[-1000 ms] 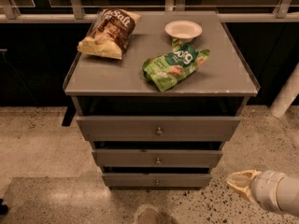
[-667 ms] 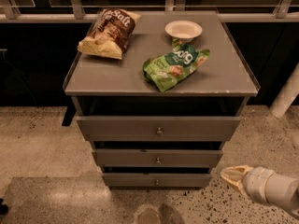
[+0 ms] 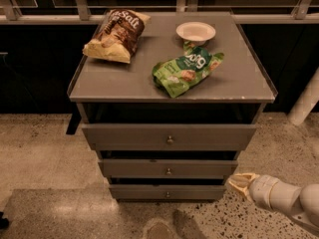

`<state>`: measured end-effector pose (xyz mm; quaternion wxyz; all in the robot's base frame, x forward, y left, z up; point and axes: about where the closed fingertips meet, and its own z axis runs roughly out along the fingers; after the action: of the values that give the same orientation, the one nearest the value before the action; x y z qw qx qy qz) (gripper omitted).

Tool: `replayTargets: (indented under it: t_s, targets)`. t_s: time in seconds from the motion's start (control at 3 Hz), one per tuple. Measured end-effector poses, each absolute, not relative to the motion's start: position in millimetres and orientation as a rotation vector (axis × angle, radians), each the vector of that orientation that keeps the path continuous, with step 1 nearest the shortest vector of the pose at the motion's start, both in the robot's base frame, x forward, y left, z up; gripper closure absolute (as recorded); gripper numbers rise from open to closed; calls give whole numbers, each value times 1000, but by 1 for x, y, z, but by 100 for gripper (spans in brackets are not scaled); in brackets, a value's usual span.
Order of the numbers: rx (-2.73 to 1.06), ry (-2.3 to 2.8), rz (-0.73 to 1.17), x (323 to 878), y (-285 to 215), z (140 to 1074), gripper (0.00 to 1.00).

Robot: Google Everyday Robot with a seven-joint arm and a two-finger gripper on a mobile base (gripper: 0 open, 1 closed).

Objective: Open middle drawer

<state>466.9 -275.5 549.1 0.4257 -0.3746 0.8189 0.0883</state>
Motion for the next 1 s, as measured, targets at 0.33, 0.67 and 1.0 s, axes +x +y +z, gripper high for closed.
replayTargets:
  t_s: [0.33,0.67,1.0]
  targets:
    - [-849,2047,219,482,-289,531,100]
    - [-778,2019,204,512,-298,507,100]
    - [-731,1996,185,535,-306,495,100]
